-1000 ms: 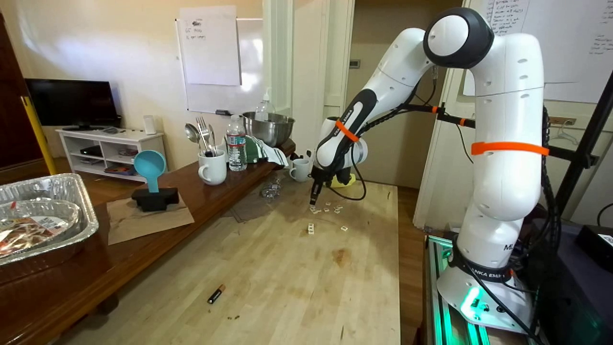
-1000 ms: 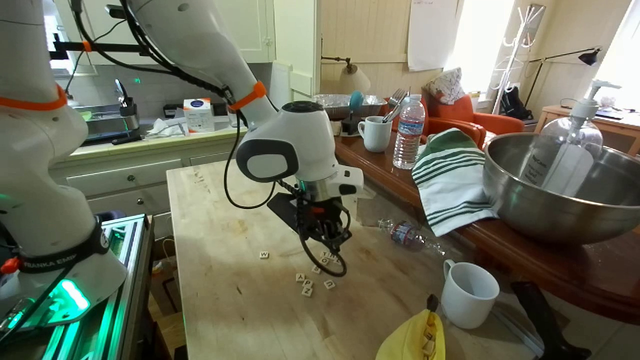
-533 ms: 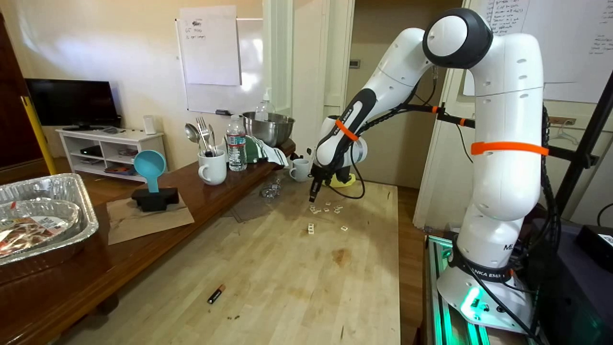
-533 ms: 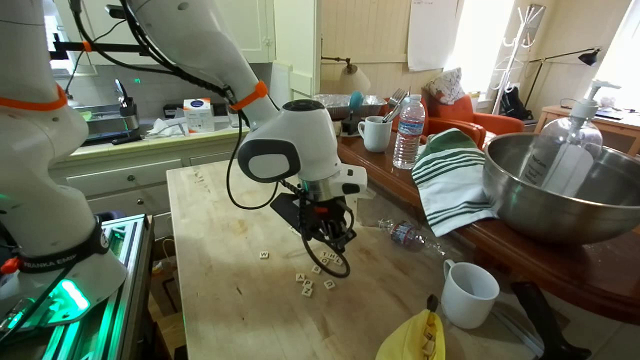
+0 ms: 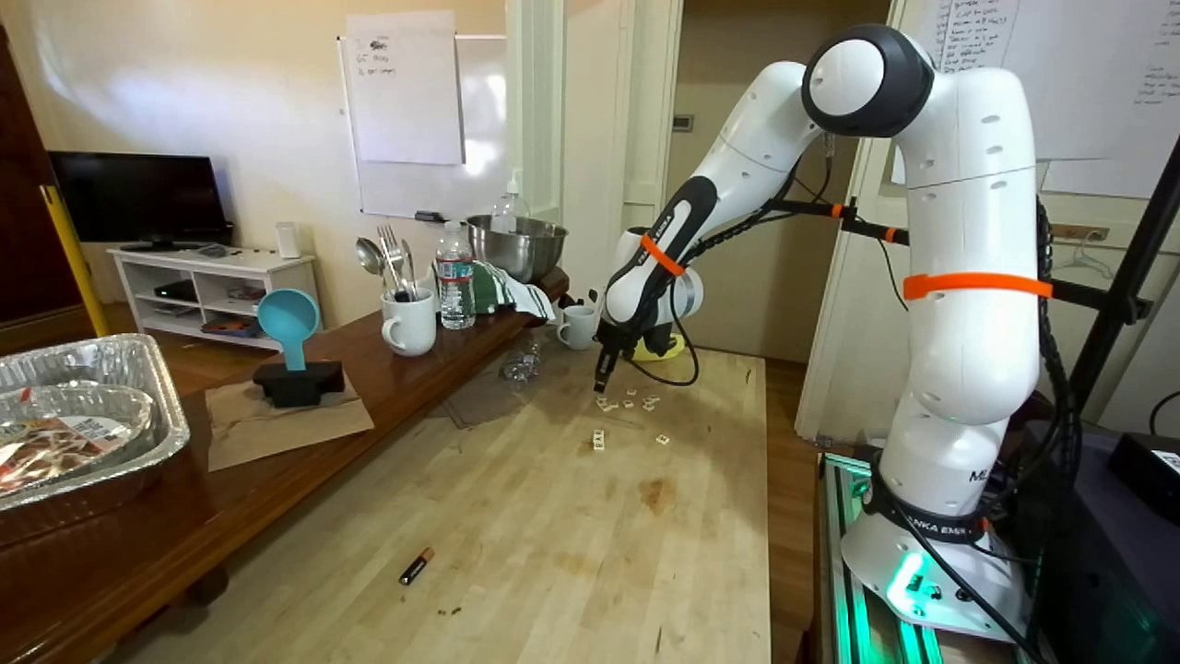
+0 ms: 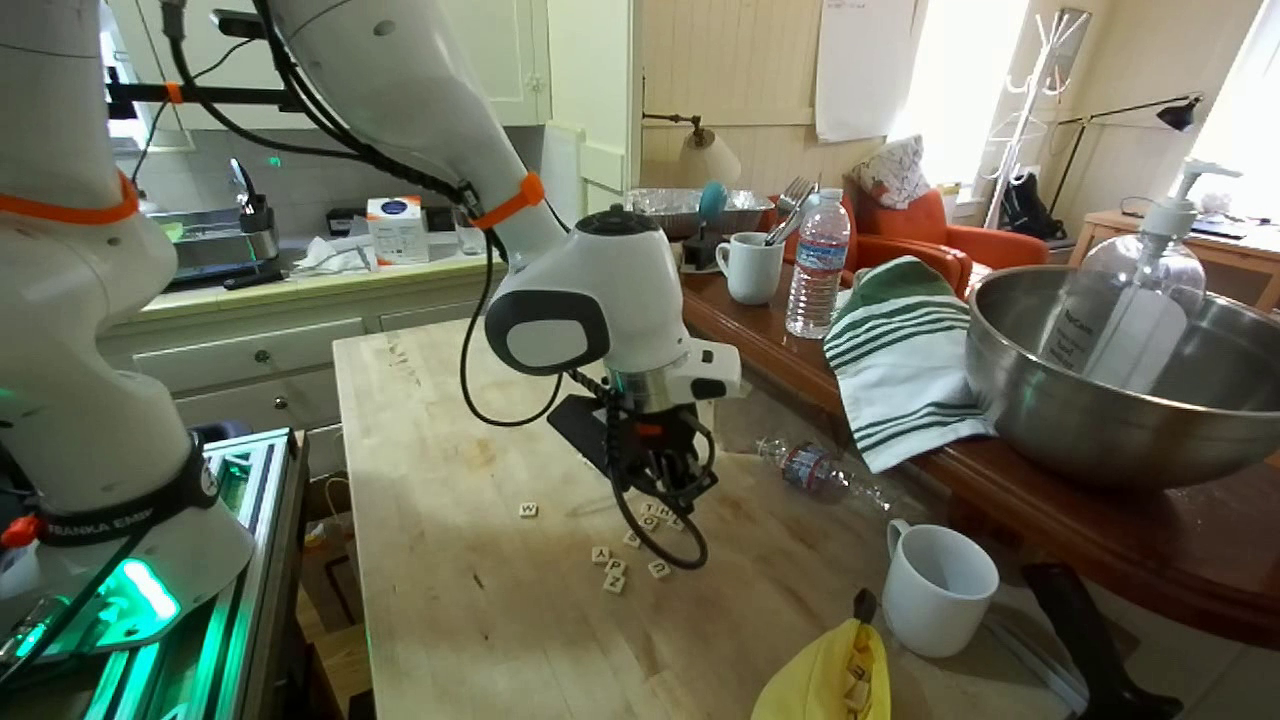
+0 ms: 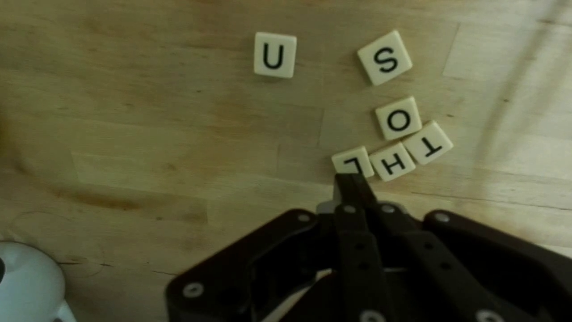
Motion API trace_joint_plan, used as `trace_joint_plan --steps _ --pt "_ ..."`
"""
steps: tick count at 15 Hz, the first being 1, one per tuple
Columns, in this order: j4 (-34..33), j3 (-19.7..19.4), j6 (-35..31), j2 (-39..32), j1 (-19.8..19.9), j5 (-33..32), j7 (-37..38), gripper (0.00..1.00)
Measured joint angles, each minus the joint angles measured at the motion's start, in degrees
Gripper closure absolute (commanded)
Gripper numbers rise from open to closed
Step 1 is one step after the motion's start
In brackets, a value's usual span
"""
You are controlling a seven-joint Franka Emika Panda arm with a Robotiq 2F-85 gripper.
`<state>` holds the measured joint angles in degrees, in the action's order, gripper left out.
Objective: Spell the word 'Earl'.
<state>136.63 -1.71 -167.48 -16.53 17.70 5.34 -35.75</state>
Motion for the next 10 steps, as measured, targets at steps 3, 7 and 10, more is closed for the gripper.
trace_joint_plan --steps 3,7,10 --pt "-0.4 0.0 0.0 -0.9 0.0 -0.4 0.3 1.00" --pt "-0.8 -0.1 0.0 -1.6 0.0 -1.5 0.9 1.00" --pt "-1.3 0.0 -0.1 -1.9 0.0 -1.9 1.3 1.00"
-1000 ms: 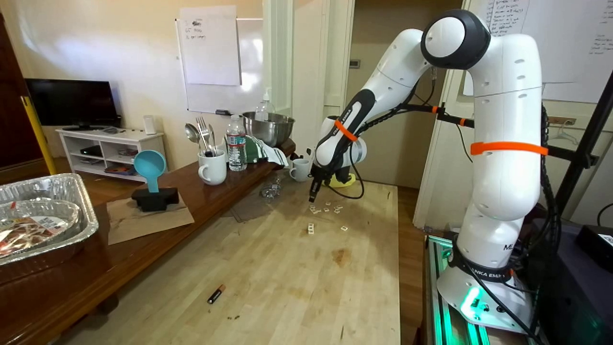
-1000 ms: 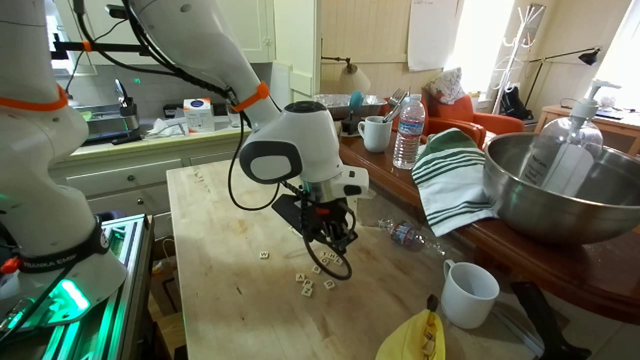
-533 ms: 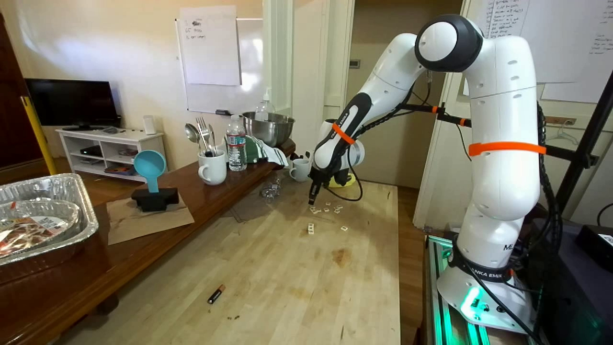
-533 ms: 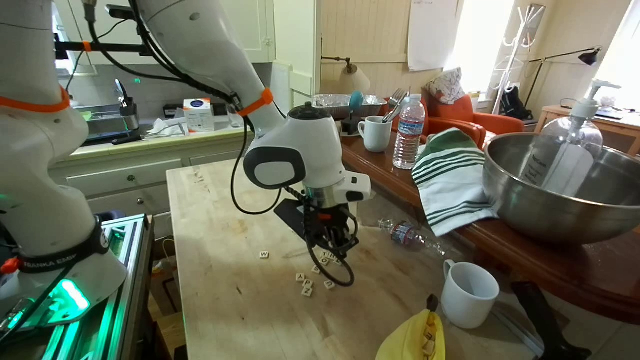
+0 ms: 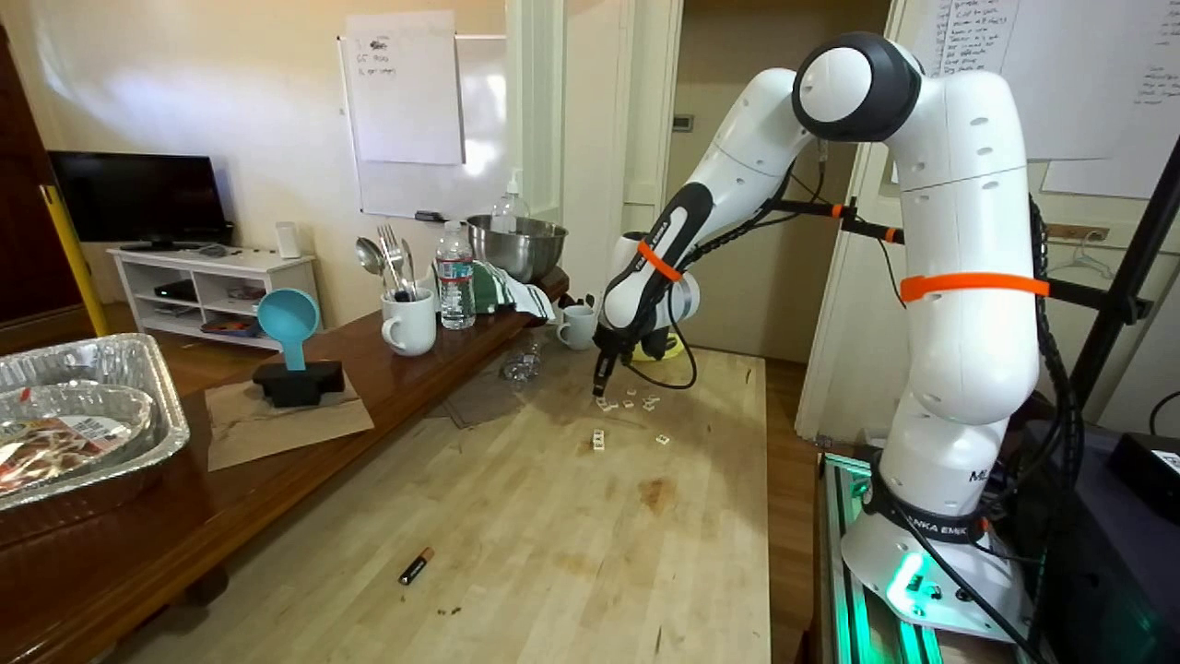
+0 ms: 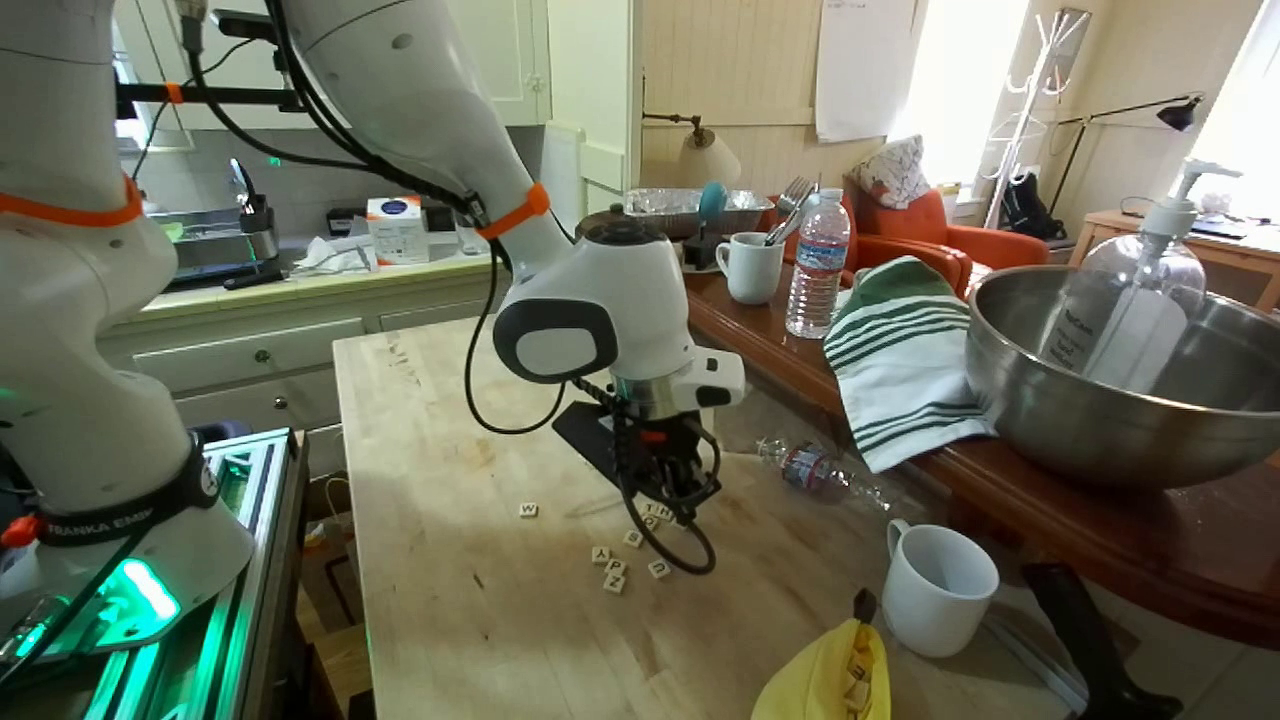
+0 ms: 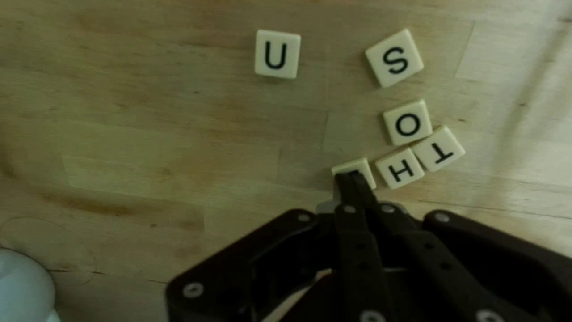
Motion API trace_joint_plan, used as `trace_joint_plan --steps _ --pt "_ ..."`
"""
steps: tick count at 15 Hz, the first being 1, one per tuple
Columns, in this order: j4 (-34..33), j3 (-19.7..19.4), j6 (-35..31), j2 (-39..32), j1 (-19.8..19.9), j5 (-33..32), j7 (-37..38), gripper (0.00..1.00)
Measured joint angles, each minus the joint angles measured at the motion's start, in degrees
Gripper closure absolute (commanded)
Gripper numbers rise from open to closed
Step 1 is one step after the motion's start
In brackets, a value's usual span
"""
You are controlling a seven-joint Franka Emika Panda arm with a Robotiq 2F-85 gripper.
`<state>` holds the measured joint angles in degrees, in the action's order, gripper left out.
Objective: Spell the word 'Earl'.
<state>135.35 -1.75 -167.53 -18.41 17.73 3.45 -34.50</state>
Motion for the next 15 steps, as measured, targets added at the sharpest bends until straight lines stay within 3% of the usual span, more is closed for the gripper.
trace_joint_plan --steps 15 --pt "-0.7 3.4 -1.8 -0.9 -0.3 -0.3 3.3 1.00"
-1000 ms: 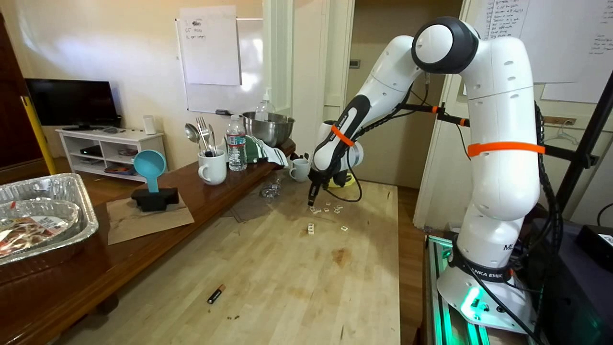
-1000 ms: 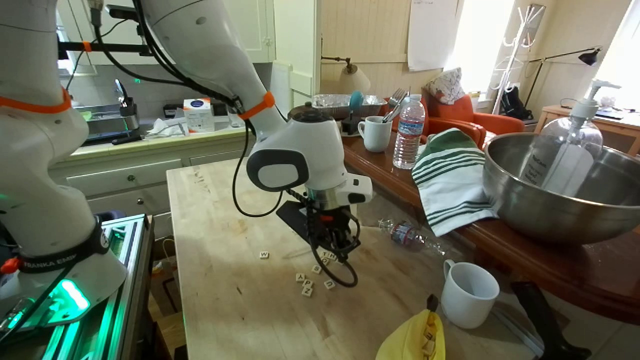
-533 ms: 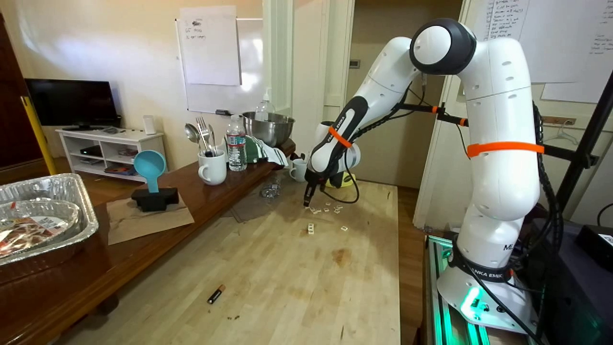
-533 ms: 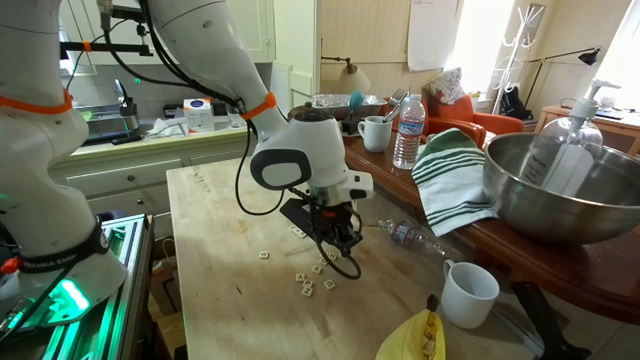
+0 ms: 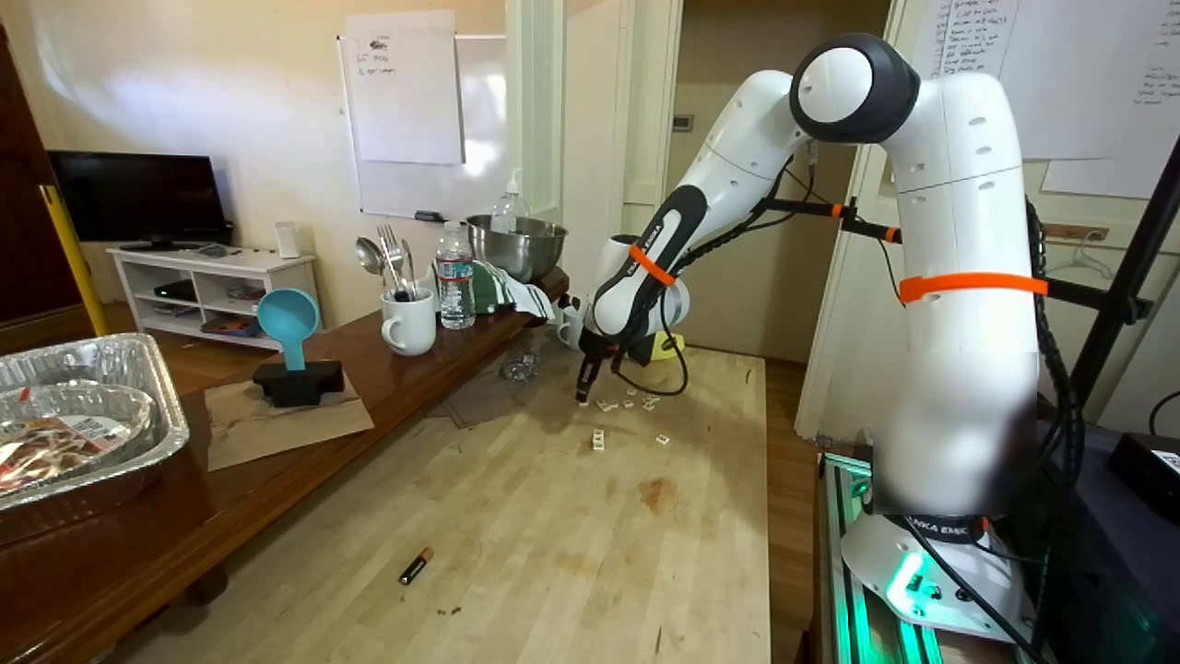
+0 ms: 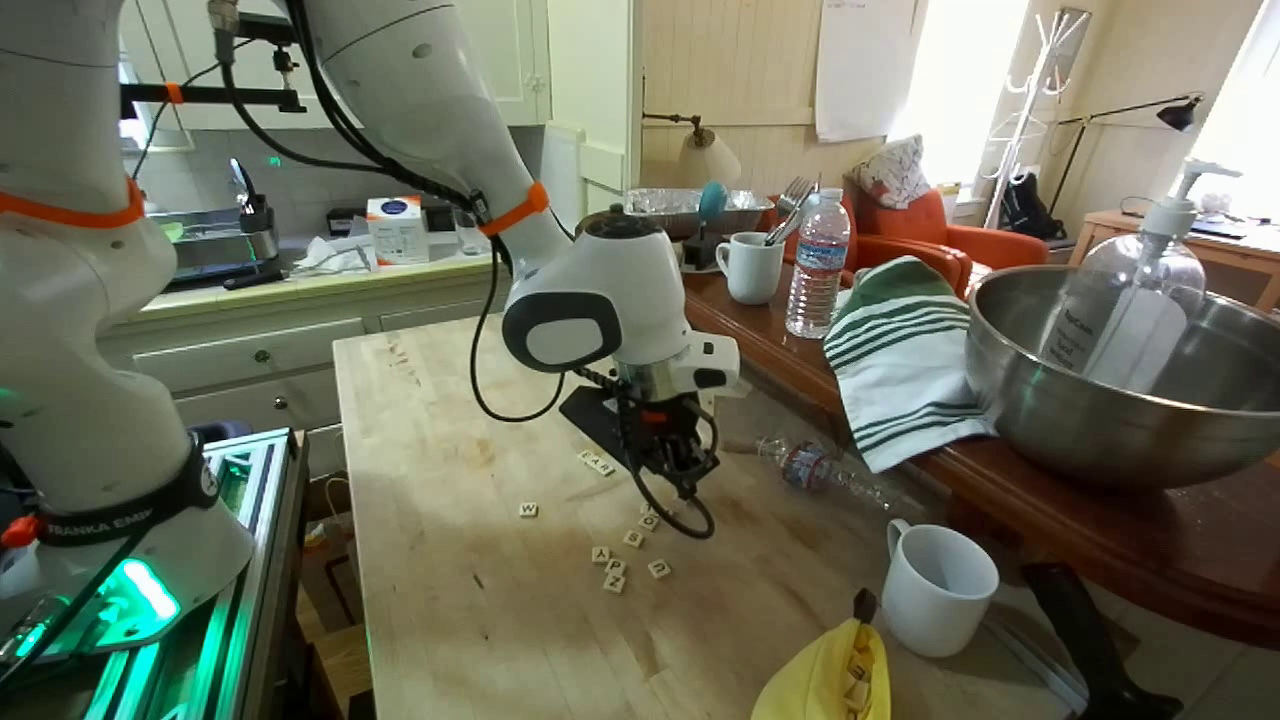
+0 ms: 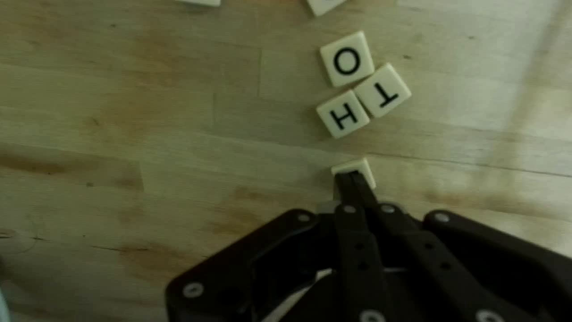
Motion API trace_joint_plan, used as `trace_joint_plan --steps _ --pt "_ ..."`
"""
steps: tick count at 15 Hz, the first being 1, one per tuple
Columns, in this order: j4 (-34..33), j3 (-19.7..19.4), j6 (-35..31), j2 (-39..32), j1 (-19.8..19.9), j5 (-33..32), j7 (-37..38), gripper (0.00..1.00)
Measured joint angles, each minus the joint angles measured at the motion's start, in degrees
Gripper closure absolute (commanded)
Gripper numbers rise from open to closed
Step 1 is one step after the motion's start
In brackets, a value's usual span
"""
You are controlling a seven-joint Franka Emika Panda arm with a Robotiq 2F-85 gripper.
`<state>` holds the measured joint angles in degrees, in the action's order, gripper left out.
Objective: Spell the word 'Earl'.
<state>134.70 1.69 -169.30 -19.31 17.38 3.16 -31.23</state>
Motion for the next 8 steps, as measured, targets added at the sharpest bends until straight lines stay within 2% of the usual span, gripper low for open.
trace_joint_plan --steps 8 --pt "2.9 -0.1 0.0 2.0 -1.6 -0.6 5.2 1.00"
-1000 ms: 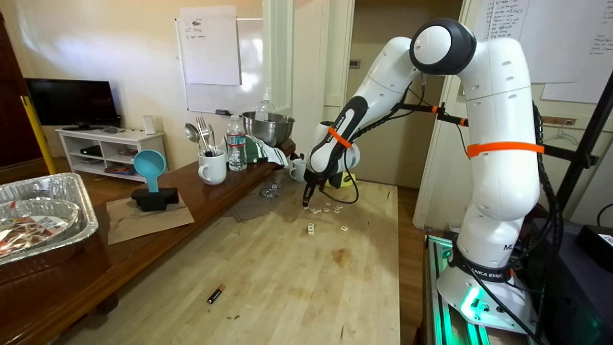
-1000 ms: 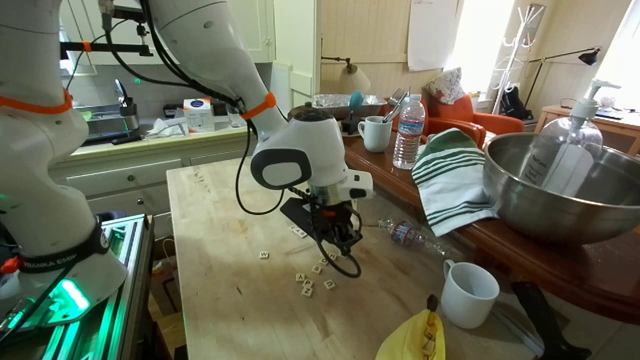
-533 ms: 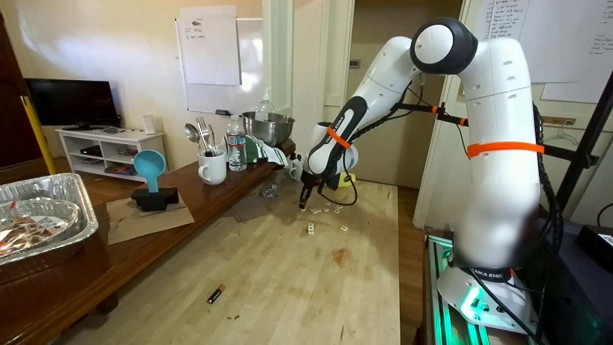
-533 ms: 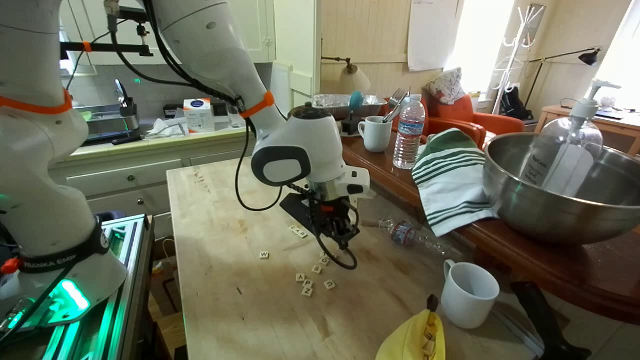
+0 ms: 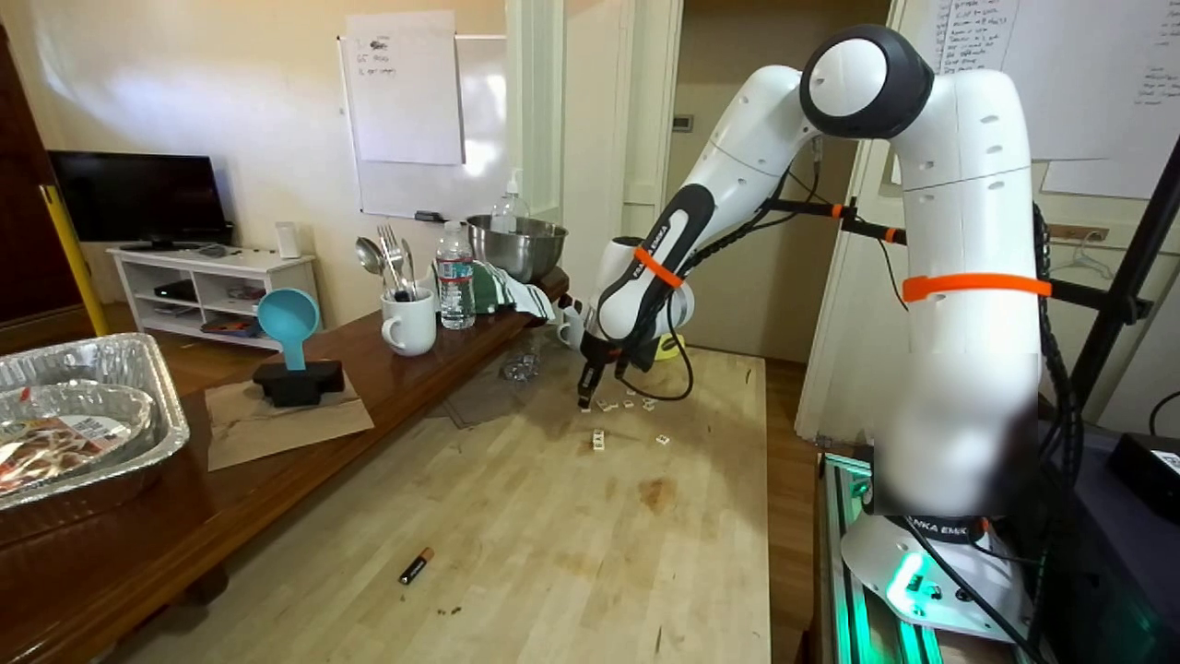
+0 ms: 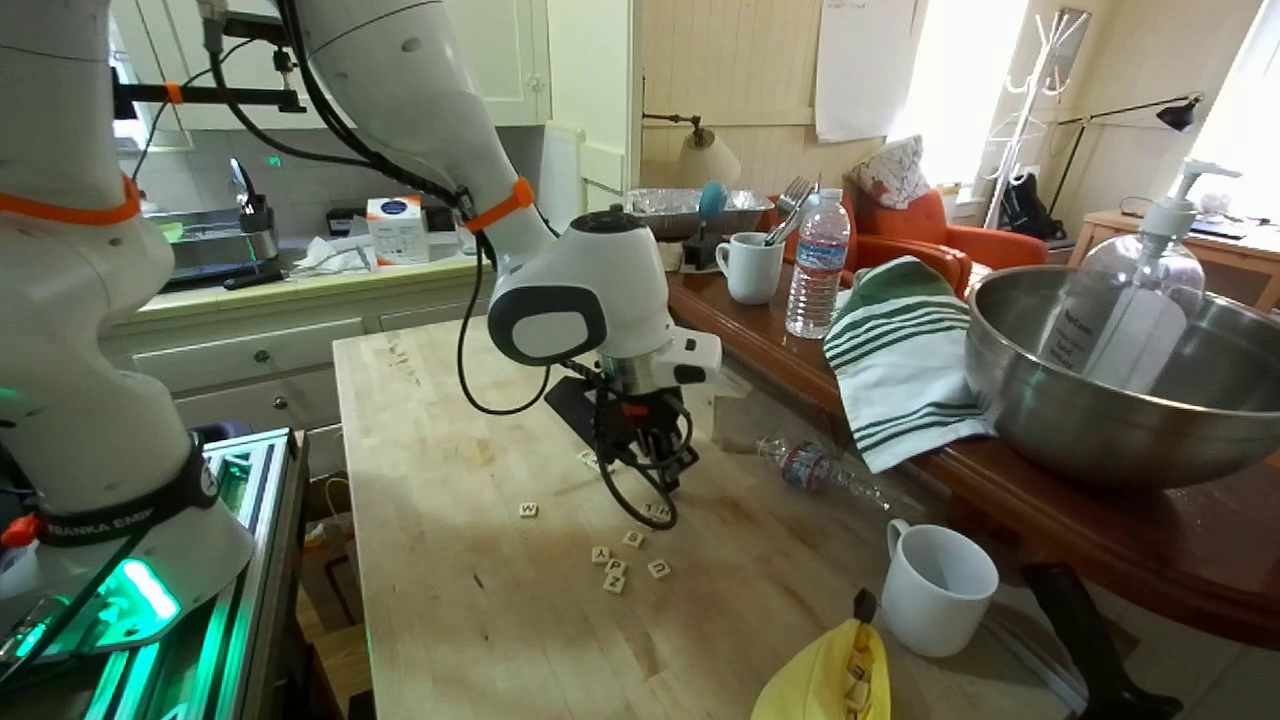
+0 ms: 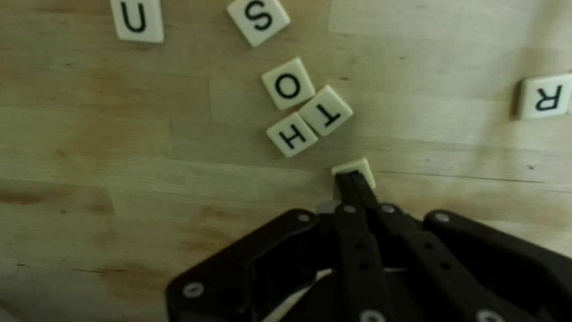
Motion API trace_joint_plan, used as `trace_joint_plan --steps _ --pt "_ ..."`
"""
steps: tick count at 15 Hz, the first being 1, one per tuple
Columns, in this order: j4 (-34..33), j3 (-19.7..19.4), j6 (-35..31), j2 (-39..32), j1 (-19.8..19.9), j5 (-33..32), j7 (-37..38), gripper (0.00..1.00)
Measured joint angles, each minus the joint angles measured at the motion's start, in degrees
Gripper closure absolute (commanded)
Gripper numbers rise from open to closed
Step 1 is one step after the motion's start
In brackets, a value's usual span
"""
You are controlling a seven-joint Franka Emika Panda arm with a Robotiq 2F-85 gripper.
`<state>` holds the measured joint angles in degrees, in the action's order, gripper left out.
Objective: Spell the word 'Earl'.
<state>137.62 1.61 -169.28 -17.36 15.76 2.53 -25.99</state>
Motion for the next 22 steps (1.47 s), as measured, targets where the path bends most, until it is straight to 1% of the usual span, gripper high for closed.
trace_joint_plan --steps 9,15,22 --pt "4.6 -2.3 1.0 3.4 -4.3 -2.1 8.8 1.00" --pt "6.0 -2.4 2.9 4.8 -5.2 -2.1 10.3 1.00" --pt "7.1 -2.7 3.2 5.7 -6.1 -2.1 12.0 1.00"
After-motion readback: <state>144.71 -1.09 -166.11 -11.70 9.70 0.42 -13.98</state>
